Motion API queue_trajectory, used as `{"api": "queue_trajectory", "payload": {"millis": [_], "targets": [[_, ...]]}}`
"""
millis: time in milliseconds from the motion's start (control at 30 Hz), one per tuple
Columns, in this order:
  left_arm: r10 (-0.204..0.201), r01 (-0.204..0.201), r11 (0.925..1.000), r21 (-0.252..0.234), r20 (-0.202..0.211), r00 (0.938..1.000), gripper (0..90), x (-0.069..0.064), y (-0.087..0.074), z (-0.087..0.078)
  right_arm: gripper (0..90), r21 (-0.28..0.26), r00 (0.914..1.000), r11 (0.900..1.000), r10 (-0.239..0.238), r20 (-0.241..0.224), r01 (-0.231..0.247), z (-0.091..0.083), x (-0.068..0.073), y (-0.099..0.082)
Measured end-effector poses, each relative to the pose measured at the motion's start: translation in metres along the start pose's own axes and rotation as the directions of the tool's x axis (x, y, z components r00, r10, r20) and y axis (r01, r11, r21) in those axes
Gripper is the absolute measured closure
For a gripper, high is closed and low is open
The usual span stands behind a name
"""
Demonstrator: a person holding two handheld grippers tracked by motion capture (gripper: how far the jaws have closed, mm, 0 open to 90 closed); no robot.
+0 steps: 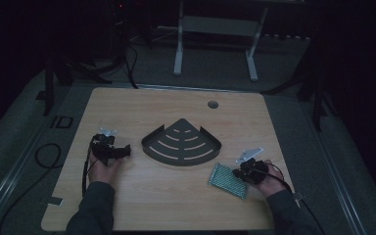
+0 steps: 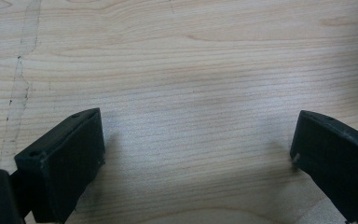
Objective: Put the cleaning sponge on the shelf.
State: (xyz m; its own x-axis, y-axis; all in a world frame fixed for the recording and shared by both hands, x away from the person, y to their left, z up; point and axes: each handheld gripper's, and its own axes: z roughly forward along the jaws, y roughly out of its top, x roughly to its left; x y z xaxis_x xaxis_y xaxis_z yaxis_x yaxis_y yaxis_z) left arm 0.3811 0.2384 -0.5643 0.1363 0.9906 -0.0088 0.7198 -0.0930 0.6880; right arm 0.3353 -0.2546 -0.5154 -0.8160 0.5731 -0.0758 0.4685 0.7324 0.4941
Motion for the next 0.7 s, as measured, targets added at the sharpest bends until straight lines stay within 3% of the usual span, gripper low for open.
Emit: {"api": "queue_trajectory", "payload": {"millis": [167,367,700], "targets": [[0.0,0.0,1.0,0.0,0.0,1.0,3.1,0.0,0.0,0.0,89.9,0.009,0.9999,0.9999,0.01,-0.005,-0.01,-0.003,-0.003,-0.001],[0.0,0.0,1.0,0.0,0.0,1.0,3.2,0.0,0.0,0.0,84.8,0.02,1.0,0.9998,-0.005,0.0,0.005,-0.017,-0.008,0.011],[0.0,0.0,1.0,0.0,0.0,1.0,3.1,0.0,0.0,0.0,81.3,0.124,0.9979,0.9915,-0.032,-0.057,0.038,-0.017,-0.018,0.03]]}}
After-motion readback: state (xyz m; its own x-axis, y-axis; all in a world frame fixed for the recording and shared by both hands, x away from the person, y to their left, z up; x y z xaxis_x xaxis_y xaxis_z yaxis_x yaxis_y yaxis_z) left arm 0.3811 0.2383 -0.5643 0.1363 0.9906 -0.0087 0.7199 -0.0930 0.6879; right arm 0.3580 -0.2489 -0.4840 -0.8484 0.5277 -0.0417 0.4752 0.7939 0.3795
